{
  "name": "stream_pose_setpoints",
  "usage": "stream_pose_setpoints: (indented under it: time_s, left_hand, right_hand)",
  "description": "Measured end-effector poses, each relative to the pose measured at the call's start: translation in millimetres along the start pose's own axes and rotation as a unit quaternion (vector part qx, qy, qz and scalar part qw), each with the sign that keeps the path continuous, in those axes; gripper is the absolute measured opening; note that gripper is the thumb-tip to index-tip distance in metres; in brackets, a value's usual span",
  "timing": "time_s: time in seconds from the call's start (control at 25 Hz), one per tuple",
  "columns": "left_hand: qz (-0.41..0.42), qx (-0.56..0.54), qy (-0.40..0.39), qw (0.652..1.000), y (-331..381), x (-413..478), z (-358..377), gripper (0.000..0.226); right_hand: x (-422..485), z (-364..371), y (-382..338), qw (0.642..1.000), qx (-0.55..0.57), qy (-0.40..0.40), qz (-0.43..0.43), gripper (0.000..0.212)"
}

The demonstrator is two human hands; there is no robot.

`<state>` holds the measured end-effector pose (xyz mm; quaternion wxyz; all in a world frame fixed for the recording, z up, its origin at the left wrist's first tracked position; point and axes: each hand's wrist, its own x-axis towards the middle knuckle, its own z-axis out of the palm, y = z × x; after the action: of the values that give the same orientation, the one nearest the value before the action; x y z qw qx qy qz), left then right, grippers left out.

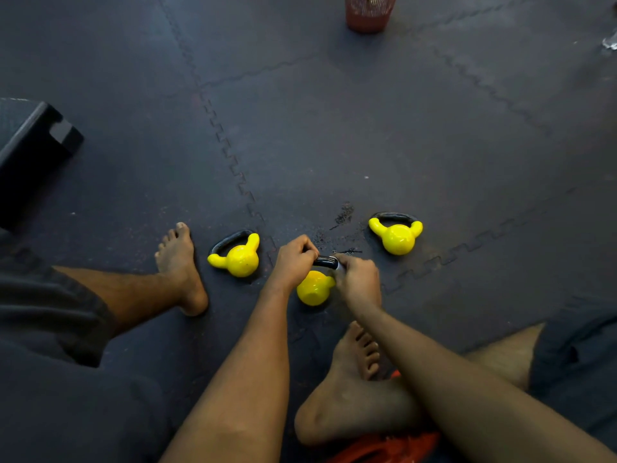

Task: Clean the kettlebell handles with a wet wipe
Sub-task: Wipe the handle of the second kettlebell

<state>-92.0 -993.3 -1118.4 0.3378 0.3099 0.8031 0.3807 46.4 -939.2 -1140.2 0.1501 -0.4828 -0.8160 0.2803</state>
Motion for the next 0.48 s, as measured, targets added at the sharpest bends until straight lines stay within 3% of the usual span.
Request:
stream_pose_setpoints:
  time_s: [0.12, 0.28, 0.48]
  left_hand:
    - [-0.003, -0.038, 0.024, 0.999, 0, 1, 6, 0.009]
    - [-0.013, -0.098, 0.11, 0.989, -24, 1, 11, 0.006]
    - [-0.007, -0.112, 0.017, 0.994, -26, -4, 31, 0.034]
  right_hand:
    - [-12, 11, 2, 0.998, 0.02, 0.054, 0.038, 0.028]
    - [6, 6, 14, 0.998, 0.054, -0.004, 0.039, 0.022]
    - [22, -13, 57, 0.972, 0.152, -0.166, 0.068, 0.024]
